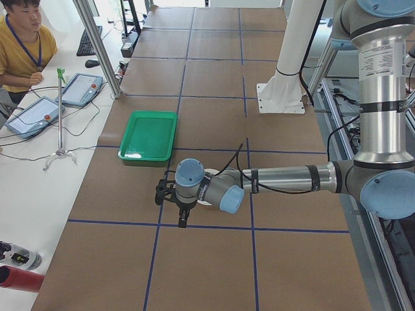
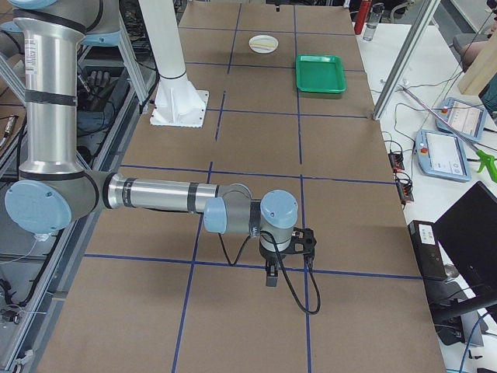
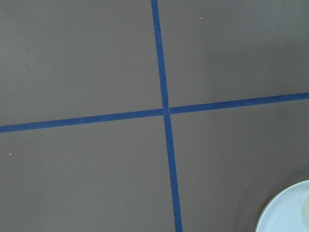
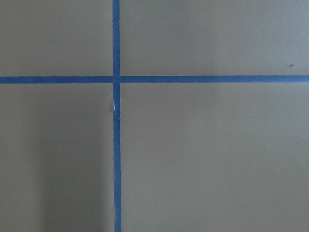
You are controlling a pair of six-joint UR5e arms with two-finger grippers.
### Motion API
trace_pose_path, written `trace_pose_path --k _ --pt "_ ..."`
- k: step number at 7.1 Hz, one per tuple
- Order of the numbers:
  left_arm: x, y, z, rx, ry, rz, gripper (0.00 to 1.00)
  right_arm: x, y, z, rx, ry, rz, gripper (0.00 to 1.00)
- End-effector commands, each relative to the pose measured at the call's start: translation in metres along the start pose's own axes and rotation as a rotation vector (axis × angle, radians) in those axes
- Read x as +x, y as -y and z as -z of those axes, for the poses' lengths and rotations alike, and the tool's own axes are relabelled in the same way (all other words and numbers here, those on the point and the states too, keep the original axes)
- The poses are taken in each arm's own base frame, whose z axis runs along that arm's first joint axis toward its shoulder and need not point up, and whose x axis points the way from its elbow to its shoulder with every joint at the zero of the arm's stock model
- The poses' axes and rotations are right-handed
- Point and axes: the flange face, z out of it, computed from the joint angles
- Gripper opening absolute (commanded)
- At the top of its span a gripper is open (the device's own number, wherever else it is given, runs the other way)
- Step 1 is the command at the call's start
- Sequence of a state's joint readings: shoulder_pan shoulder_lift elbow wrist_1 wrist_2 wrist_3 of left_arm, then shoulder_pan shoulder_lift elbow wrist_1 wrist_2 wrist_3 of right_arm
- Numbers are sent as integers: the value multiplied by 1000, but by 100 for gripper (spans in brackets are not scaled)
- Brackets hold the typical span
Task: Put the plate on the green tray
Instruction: 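Move the left gripper down to the edge of the white plate, then grip the rim of the white plate with the left gripper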
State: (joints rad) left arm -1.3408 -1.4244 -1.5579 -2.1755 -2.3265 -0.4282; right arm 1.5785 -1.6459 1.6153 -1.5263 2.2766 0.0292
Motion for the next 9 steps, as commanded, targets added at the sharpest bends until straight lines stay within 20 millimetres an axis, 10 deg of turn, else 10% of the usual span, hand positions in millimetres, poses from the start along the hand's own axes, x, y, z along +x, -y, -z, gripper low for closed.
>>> trace_pose_path --k 1,7,9 --pt "48 -36 -57 -79 -58 46 100 0 0 0 0 0 0 100" --pt "57 -57 -105 -174 -26 8 86 0 0 0 0 0 0 100" --pt "62 -58 -108 -181 -29 -6 24 0 0 0 0 0 0 100"
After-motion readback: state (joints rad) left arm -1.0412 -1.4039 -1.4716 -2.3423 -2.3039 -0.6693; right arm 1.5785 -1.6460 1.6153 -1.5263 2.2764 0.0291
